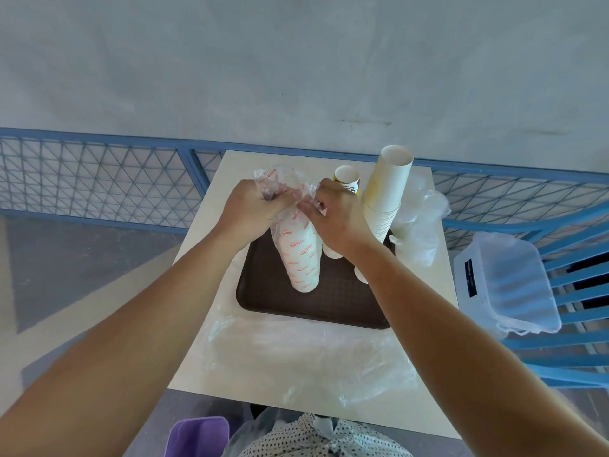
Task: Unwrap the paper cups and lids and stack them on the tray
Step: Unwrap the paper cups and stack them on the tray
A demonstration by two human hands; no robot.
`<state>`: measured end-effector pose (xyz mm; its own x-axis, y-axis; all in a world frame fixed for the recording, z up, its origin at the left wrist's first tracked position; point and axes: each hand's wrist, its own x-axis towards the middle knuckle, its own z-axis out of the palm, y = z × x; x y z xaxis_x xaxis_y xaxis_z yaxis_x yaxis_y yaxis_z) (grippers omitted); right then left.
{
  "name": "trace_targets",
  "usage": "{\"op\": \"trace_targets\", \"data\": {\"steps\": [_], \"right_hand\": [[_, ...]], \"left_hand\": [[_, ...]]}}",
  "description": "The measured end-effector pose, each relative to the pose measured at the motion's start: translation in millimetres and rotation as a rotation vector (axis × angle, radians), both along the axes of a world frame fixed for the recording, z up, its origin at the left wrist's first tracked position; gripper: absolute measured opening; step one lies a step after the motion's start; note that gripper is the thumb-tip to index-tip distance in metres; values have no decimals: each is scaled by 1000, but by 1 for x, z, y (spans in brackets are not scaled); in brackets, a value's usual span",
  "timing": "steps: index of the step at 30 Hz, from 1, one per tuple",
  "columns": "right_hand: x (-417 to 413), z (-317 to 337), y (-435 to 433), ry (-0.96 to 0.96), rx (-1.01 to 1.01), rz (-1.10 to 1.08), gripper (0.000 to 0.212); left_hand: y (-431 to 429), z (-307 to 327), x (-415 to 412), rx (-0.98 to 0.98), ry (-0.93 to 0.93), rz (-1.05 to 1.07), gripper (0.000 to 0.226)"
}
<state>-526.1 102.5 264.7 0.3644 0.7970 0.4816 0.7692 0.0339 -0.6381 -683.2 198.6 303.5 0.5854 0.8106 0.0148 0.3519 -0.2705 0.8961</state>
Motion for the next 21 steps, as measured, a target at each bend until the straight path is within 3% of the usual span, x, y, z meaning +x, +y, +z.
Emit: {"op": "trace_targets", "data": {"steps": [3,8,14,16,18,21], "right_hand": [[-5,3,2,46,-12,14,36],[-2,-1,5,118,-4,8,18],[-5,9,-6,144,54,-3,28],[-2,7,-9,129,-24,2,29],[1,4,-12,102,-194,51,32],[0,7,-14,210,-372,65,51]], "left_hand": [[0,6,0,36,-38,-5,16],[-2,8,-2,10,39,-168,24],[2,3,1,75,107,-75,8],[2,5,3,104,128,-73,6],[3,8,5,115,148,-48,17],[2,12,8,130,140,-52,16]]}}
